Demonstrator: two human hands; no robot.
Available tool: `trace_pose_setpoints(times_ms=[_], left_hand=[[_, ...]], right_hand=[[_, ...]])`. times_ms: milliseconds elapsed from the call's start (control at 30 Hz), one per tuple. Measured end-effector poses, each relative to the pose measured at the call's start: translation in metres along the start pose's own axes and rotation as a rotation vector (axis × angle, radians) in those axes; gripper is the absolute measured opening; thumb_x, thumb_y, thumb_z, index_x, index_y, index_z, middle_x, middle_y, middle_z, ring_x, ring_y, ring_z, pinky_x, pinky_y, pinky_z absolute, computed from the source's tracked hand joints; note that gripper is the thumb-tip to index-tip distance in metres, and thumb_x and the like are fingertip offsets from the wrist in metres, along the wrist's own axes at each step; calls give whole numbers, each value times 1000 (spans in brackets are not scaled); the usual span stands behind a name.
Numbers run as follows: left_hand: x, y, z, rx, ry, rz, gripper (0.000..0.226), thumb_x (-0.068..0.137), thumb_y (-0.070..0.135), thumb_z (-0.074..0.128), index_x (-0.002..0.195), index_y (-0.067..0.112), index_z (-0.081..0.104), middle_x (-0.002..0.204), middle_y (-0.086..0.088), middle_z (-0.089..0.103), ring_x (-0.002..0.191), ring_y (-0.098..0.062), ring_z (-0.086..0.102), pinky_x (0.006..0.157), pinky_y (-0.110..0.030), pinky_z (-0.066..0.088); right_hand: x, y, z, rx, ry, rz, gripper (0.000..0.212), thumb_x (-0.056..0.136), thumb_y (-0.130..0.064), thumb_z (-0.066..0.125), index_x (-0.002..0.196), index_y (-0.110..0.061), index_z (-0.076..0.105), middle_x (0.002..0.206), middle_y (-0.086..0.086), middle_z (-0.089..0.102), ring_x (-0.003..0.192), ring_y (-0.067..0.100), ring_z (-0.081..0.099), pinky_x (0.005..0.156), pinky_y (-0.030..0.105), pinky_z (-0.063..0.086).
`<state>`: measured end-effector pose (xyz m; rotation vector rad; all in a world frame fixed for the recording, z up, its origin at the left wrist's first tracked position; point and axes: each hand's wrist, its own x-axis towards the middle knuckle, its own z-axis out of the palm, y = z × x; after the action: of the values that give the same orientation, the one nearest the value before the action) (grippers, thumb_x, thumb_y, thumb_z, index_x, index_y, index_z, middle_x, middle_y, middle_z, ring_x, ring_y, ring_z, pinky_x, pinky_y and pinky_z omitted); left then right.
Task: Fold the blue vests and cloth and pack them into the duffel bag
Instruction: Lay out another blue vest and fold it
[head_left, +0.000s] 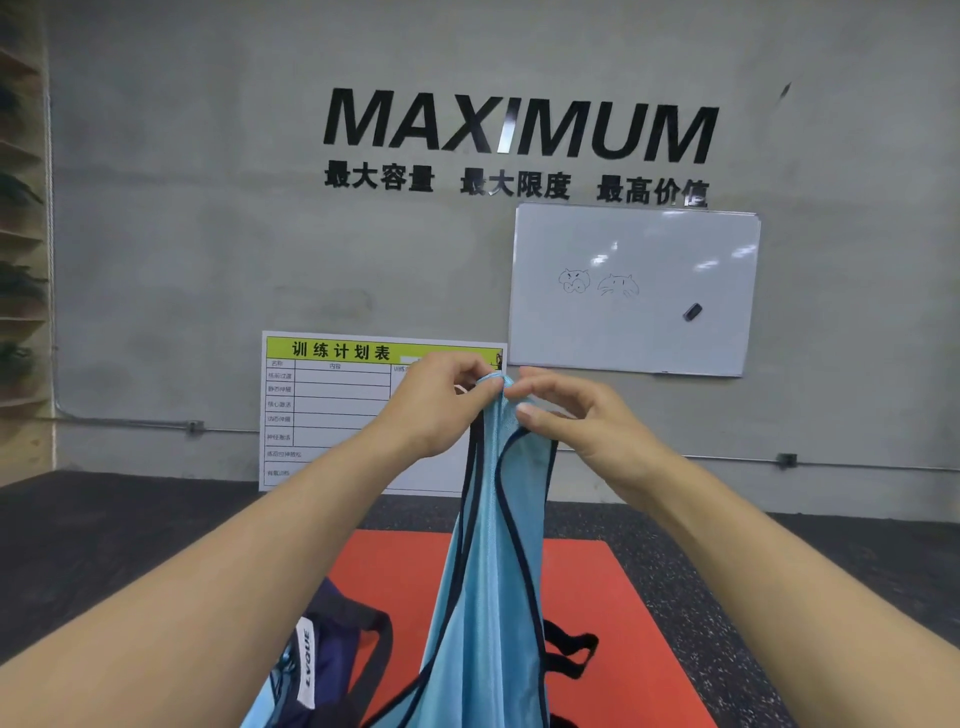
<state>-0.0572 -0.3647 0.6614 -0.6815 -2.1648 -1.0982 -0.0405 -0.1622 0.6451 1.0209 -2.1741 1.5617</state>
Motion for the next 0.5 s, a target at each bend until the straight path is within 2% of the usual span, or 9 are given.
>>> trace_pose_setpoints(times_ms=[67, 133, 233, 367, 433, 500], left_hand=[[-1, 0, -1, -3, 0, 0, 15, 97, 25, 66, 85, 18, 73, 72, 13, 66, 58, 4, 53, 62, -21, 40], [-2, 0, -2, 19, 17, 3, 14, 95, 26, 68, 83, 19, 73, 73, 11, 68, 60, 2, 55, 63, -25, 43], [-4, -1, -4, 15, 54, -10, 15, 89, 30, 74, 78, 20, 72, 73, 7, 70, 70, -11, 61, 69, -33, 50], [-4, -5, -7, -24, 71, -40, 22, 82, 36, 81, 74, 19, 70, 71, -7, 71, 63, -18, 58, 63, -39, 51], [-5, -6, -9, -42, 71, -42, 23, 82, 37, 82, 74, 19, 70, 72, -9, 71, 63, -18, 58, 63, -38, 49], [-6, -7, -10, -66, 54, -38, 19, 84, 37, 81, 77, 21, 73, 76, -6, 72, 72, -28, 64, 71, -42, 54]], right_hand=[[-1, -1, 5, -21, -51, 27, 20, 95, -31, 71, 113, -30, 78, 138, -16, 62, 136, -3, 47, 121, 41, 32], [0, 0, 10, -58, -59, 48, 19, 96, -33, 70, 113, -29, 78, 130, -15, 68, 128, 2, 55, 120, 42, 35], [-2, -3, 17, -66, -73, 42, 19, 97, -34, 68, 113, -30, 78, 127, -17, 69, 127, 4, 57, 119, 42, 36], [-2, -3, 20, -80, -110, 12, 18, 99, -30, 67, 113, -30, 78, 128, -15, 69, 128, 10, 56, 117, 41, 38], [-1, 1, 19, -78, -100, 62, 19, 99, -29, 67, 114, -31, 78, 123, -10, 72, 123, 10, 60, 115, 37, 41], [1, 5, 17, -75, -82, 125, 20, 100, -28, 65, 116, -32, 77, 120, -9, 73, 118, 3, 62, 110, 28, 43]])
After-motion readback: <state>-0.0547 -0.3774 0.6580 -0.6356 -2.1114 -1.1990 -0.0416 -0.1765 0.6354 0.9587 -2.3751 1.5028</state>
